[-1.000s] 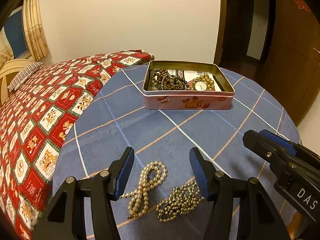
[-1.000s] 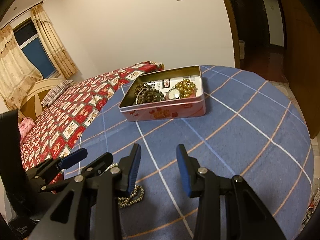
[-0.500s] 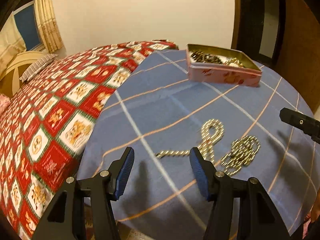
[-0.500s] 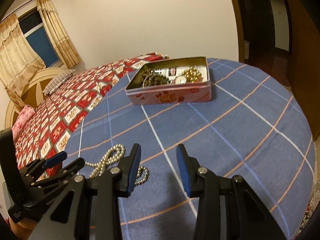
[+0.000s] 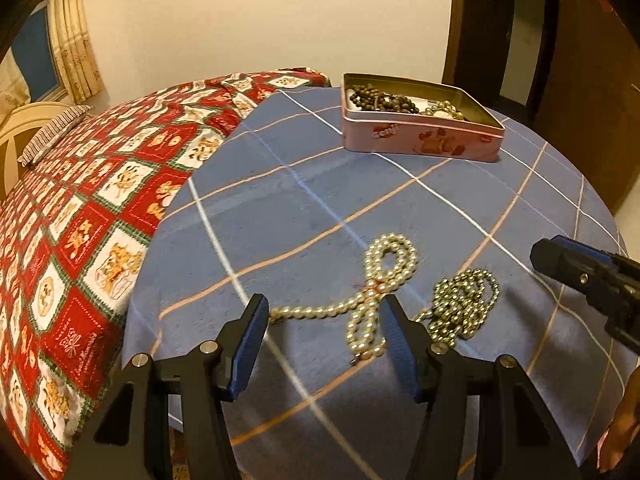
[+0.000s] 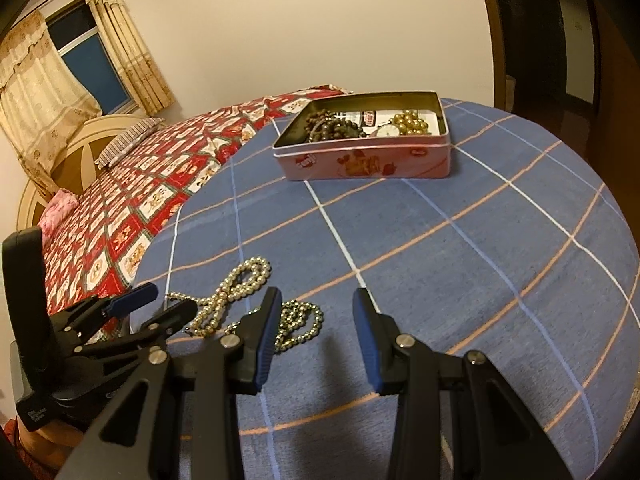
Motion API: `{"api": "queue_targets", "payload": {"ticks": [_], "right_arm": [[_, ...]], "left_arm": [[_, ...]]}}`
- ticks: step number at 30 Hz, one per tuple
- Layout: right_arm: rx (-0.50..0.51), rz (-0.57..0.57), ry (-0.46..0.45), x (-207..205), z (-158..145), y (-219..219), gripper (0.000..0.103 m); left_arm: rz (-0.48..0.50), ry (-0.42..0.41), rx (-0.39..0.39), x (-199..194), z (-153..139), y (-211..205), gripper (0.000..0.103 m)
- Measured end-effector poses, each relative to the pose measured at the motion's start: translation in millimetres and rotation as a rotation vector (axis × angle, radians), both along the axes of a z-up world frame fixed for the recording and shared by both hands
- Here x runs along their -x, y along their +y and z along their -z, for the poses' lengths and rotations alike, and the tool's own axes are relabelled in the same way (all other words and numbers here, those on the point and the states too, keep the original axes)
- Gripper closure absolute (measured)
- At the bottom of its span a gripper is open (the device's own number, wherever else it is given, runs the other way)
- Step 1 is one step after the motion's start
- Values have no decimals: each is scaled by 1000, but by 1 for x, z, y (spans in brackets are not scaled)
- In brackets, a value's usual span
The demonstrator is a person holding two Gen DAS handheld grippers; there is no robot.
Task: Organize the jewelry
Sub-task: 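Move both grippers back over the pearl necklace and gold chain, then grasp the pearl necklace with the left gripper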
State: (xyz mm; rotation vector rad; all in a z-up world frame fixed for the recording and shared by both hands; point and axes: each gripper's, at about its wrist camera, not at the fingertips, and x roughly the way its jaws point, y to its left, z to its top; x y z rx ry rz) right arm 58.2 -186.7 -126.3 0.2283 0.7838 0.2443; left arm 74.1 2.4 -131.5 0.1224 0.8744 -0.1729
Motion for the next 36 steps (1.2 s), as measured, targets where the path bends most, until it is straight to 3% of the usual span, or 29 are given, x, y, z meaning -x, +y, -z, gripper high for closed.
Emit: {"api": "queue_targets", "payload": {"ticks": [10,14,22,28,36], "right_arm": [[-11,-5,2,0,0,0,62],[-16,2,-6,0,-2,-3,52],[4,2,-1,1,0,-4,52],[-1,4,10,0,3,-5,52],[-8,6,11,0,2,-7,52]], "left_arm": [[19,-4,-12,-4,-3,-11,45],[14,1,-14,-5,-2,-10,45],[50,-5,-30,-1,2,-3,45],[42,13,11,-6,2,3,45],[102,28,-9,-19,5,-19,45]]}}
